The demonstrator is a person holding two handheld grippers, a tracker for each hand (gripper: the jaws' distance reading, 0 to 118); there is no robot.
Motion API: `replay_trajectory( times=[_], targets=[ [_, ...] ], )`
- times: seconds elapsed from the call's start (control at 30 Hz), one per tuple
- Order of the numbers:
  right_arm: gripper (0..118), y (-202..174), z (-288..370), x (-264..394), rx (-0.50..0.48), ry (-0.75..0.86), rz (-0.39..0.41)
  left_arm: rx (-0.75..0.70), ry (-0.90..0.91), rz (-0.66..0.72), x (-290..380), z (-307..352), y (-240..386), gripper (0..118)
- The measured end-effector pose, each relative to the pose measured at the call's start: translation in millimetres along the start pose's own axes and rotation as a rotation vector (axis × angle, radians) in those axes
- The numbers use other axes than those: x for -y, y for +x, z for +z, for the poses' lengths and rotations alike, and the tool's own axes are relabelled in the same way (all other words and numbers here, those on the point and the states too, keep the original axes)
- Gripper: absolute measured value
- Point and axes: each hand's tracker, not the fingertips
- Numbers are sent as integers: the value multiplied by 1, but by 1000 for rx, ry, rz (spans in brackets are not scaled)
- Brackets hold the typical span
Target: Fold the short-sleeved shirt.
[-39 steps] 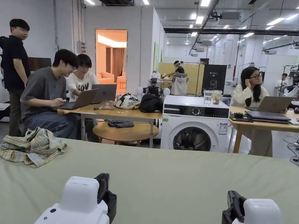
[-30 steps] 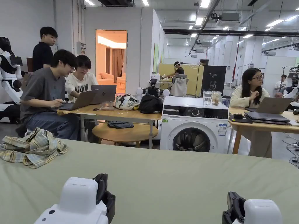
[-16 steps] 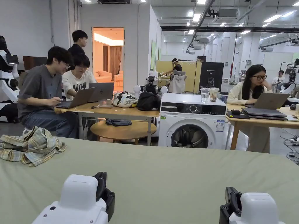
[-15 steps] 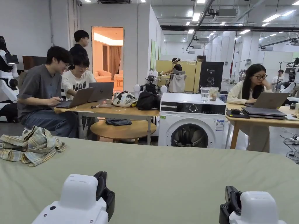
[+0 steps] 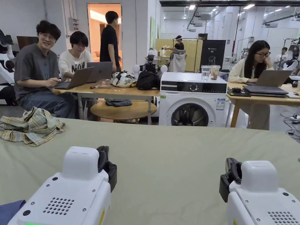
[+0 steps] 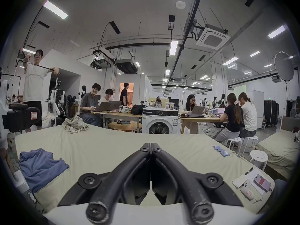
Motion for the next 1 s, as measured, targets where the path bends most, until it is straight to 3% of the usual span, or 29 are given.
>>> replay_trajectory(
  times=[1.0],
  targets=[
    [0,0,-2,5,18,-21,11,-23,-16,11,10,-2,-5,0]
  ],
)
